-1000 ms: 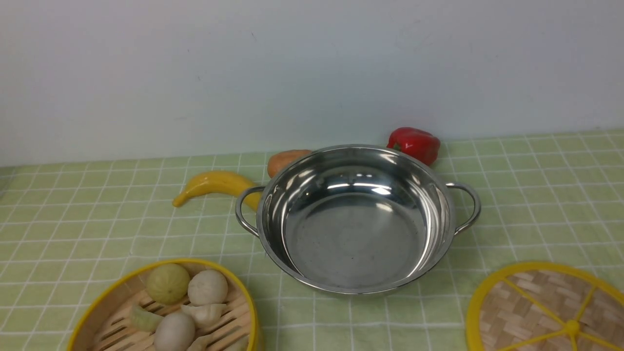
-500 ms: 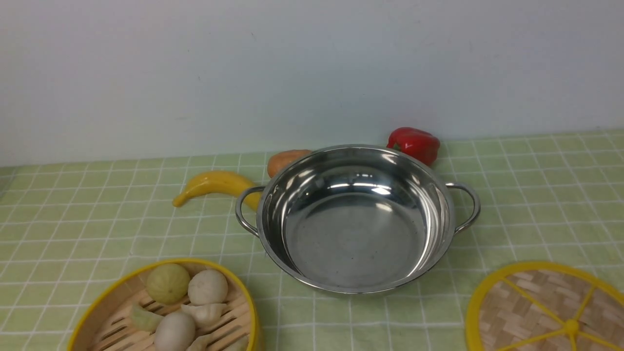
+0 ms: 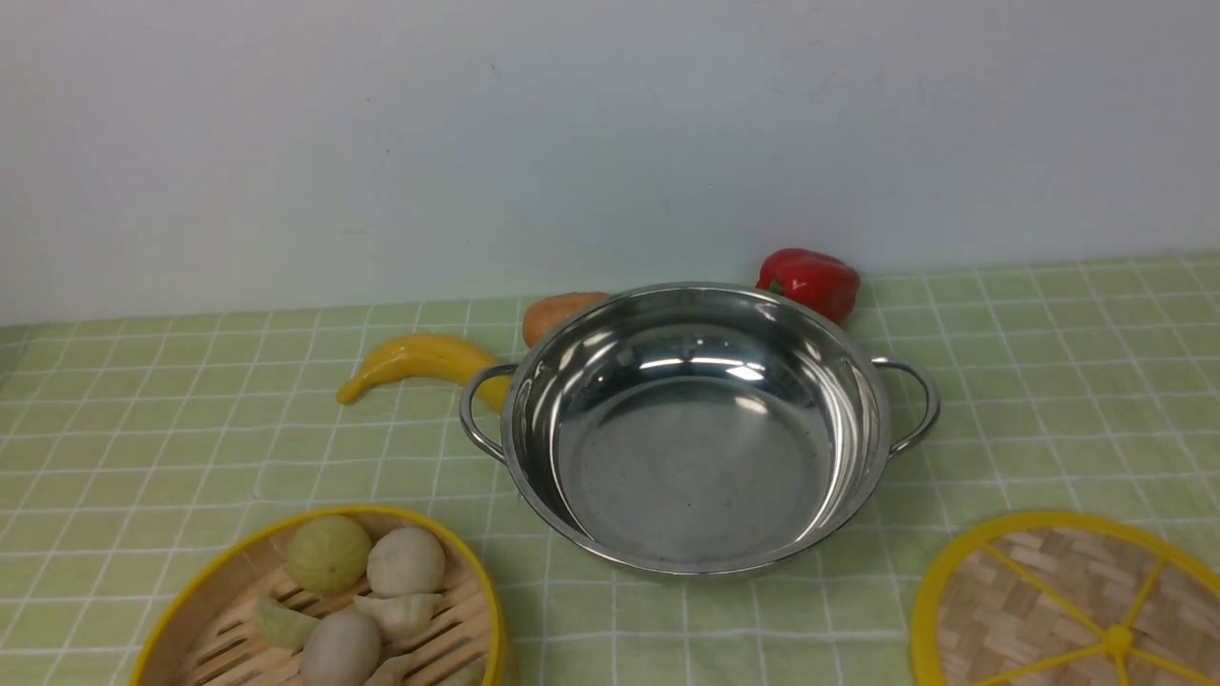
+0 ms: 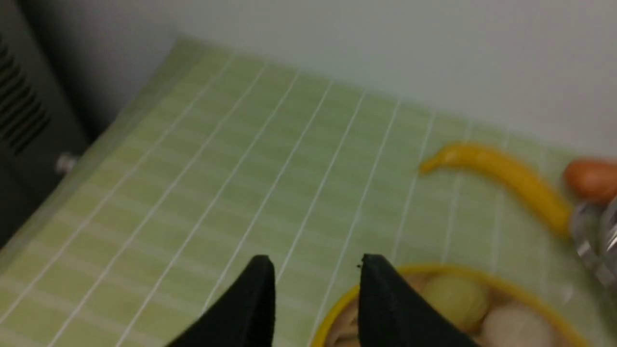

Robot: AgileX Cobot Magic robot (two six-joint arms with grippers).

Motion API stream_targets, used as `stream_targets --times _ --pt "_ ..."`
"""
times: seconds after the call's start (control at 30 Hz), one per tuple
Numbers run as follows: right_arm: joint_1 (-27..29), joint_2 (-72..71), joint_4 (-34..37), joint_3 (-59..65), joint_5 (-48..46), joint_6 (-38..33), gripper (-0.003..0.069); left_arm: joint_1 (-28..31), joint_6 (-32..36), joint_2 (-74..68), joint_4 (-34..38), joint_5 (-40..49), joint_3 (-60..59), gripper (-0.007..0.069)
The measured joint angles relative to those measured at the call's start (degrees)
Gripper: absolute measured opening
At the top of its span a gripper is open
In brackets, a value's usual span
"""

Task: Place the steamer in the pot on the green tablecloth, and put the lid on the steamer.
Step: 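Grasp the rim of the steamer basket holding the buns with the left gripper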

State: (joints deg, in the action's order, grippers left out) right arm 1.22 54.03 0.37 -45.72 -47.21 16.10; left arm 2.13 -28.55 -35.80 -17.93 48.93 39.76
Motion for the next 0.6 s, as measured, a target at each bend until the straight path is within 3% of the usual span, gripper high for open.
stream_targets --times 0.13,0.33,0.6 --pt "0.0 4.6 5.6 3.5 -3.4 -9.1 0.0244 0.0 6.1 -12.6 2.8 8.1 0.0 0.0243" --pt "0.0 5.3 13.6 5.6 -3.3 -17.9 0.0244 0.0 15.0 -27.4 9.2 6.0 0.2 0.0243" --pt "0.0 5.3 20.7 5.7 -3.5 -24.9 0.0244 0.0 16.5 -39.2 8.1 1.7 0.5 0.0243"
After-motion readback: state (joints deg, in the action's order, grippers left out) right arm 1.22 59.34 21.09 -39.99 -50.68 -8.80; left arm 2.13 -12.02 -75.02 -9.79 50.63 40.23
